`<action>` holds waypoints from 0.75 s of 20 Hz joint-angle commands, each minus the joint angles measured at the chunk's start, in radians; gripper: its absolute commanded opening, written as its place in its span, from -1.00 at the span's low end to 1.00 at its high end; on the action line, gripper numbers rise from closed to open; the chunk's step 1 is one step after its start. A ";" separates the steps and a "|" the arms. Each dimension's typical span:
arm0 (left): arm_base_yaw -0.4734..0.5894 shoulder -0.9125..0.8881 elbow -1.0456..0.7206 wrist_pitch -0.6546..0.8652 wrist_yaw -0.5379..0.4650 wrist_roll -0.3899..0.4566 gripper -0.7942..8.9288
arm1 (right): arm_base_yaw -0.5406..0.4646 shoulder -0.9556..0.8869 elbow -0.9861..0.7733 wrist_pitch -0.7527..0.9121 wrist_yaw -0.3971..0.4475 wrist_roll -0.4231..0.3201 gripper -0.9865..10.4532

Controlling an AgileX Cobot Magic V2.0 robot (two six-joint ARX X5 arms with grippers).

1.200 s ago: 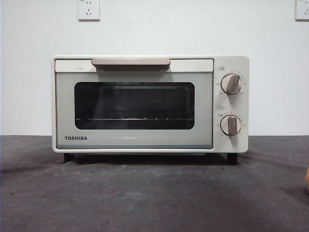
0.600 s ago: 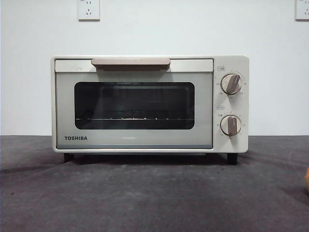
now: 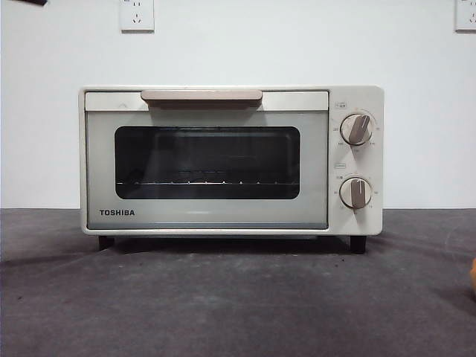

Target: The left arm flap open the oven, the right arm pick bread and place it into oven, the left arm flap close the oven

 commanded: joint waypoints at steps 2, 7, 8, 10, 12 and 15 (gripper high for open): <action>-0.005 0.006 0.019 0.013 0.005 0.016 0.18 | 0.004 0.003 0.017 -0.011 -0.003 -0.014 -0.06; -0.011 0.006 0.019 0.013 0.005 0.016 0.26 | 0.023 0.005 0.017 -0.032 -0.002 -0.018 -0.01; -0.013 0.006 0.019 0.013 0.005 0.016 0.26 | 0.030 0.009 0.017 -0.041 -0.003 -0.028 -0.01; -0.018 0.006 0.019 0.012 0.005 0.014 0.26 | 0.048 0.019 0.017 -0.077 0.001 -0.060 -0.01; -0.023 0.006 0.019 0.012 0.005 0.011 0.26 | 0.064 0.038 0.017 -0.130 0.026 -0.086 -0.01; -0.029 0.006 0.019 0.012 0.005 0.008 0.26 | 0.086 0.080 0.017 -0.211 0.105 -0.100 -0.01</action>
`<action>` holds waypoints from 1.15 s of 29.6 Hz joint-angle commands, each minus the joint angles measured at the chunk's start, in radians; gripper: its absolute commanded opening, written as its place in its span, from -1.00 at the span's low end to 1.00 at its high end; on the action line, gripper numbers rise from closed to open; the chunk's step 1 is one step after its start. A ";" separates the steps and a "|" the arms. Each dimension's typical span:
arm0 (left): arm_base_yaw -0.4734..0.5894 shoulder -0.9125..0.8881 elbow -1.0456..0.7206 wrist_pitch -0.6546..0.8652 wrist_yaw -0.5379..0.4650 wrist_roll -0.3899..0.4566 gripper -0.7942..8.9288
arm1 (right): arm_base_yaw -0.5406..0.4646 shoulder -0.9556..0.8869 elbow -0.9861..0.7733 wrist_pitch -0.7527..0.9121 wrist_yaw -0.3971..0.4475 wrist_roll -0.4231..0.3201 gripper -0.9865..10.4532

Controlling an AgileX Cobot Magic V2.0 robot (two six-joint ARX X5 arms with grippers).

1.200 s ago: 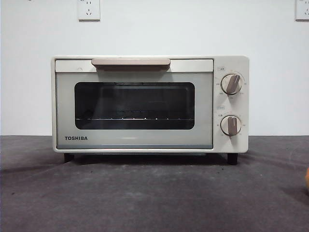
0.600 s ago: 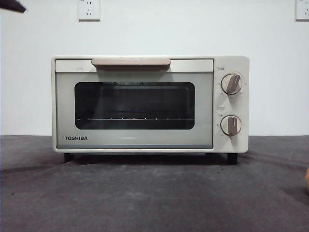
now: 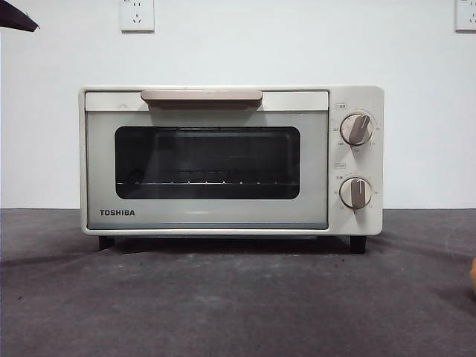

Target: The left arm flap open the oven, the right arm pick bread and place it into oven, the left arm flap close the oven

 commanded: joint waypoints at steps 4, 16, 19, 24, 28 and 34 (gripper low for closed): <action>-0.009 0.006 0.019 0.012 0.005 0.002 0.26 | 0.034 0.122 0.016 -0.127 0.123 -0.052 -0.01; -0.032 0.005 0.019 0.012 0.005 0.003 0.26 | 0.080 0.451 0.014 -0.174 0.306 -0.079 -0.01; -0.040 0.002 0.019 0.012 0.005 0.004 0.26 | 0.086 0.534 0.014 -0.163 0.328 -0.079 -0.01; -0.050 -0.012 0.019 0.011 0.004 0.006 0.26 | 0.086 0.660 0.014 -0.140 0.330 -0.078 -0.01; -0.051 -0.026 0.019 0.011 0.003 0.010 0.26 | 0.086 0.735 0.014 -0.115 0.330 -0.078 -0.01; -0.053 -0.035 0.019 0.009 -0.011 0.017 0.26 | 0.085 0.820 0.014 -0.064 0.331 -0.082 -0.13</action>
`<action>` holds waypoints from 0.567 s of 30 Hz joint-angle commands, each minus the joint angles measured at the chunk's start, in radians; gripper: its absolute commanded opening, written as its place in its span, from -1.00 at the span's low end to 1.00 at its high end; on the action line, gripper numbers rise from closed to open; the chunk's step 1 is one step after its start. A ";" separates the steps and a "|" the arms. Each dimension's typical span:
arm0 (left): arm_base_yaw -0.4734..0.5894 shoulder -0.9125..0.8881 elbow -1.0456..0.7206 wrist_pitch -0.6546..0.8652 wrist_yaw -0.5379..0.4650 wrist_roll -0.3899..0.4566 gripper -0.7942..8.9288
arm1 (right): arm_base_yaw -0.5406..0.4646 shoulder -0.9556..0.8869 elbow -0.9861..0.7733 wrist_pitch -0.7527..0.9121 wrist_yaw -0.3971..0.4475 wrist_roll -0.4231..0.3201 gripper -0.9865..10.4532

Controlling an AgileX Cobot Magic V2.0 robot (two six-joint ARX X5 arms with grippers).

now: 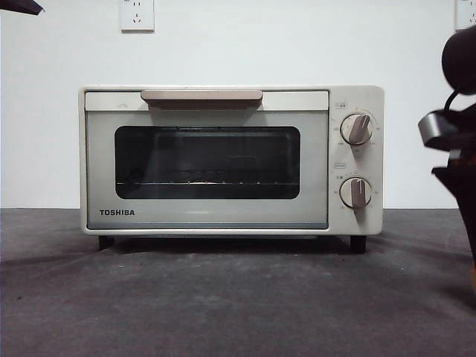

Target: The left arm flap open the oven, the right arm pick bread and place it into oven, the left arm flap close the oven

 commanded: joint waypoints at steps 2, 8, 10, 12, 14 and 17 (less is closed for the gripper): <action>-0.008 0.003 0.019 0.007 -0.004 0.016 0.26 | 0.004 0.048 0.014 0.018 0.002 -0.016 -0.26; -0.026 0.004 0.019 0.003 -0.004 0.016 0.26 | 0.004 0.053 0.015 0.016 0.001 -0.015 -0.61; -0.031 0.004 0.019 0.003 -0.004 0.015 0.26 | 0.002 0.042 0.016 0.010 0.000 -0.010 -0.64; -0.038 0.004 0.019 0.003 -0.004 0.011 0.26 | 0.002 0.016 0.020 0.000 0.000 -0.008 -0.64; -0.041 0.005 0.029 -0.013 -0.004 0.008 0.26 | 0.002 -0.031 0.023 -0.011 -0.003 -0.006 -0.64; -0.042 0.014 0.048 -0.028 -0.005 0.002 0.23 | 0.002 -0.125 0.028 -0.039 -0.015 0.005 -0.64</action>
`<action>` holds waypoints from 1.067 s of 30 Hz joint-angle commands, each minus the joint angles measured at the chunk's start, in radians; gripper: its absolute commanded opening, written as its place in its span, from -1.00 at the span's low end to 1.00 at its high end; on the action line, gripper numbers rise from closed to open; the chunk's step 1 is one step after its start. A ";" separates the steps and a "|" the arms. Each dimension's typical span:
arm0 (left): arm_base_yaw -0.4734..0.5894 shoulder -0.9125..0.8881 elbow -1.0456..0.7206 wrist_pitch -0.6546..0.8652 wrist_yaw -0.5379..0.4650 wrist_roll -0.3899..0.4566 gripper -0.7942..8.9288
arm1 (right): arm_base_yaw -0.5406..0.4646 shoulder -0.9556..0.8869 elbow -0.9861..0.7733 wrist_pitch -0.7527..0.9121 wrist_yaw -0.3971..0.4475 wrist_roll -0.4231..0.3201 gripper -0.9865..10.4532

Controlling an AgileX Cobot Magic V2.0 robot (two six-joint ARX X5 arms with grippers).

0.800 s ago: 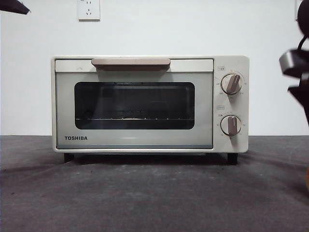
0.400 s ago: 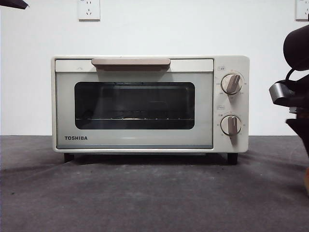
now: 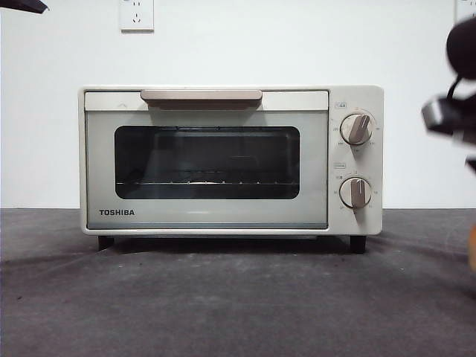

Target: The left arm flap open the oven, the right arm pick bread and place it into oven, the left arm flap close the oven

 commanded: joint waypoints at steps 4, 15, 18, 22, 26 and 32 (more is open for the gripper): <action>-0.004 0.044 0.074 -0.031 -0.018 0.004 0.10 | 0.003 -0.203 0.023 -0.060 -0.053 0.024 -0.64; -0.040 0.336 0.323 -0.224 -0.097 0.078 -0.80 | 0.003 -0.652 0.023 -0.030 -0.209 0.064 -0.64; -0.060 0.447 0.413 -0.255 -0.097 0.086 -0.80 | 0.003 -0.743 0.023 -0.010 -0.208 0.100 -0.64; -0.088 0.586 0.524 -0.274 -0.110 0.136 -0.80 | 0.003 -0.839 0.023 -0.005 -0.204 0.143 -0.64; -0.119 0.693 0.607 -0.267 -0.146 0.238 -0.80 | 0.003 -0.907 0.023 -0.008 -0.205 0.190 -0.64; -0.159 0.788 0.658 -0.225 -0.210 0.330 -0.80 | 0.003 -0.963 0.023 -0.008 -0.205 0.219 -0.64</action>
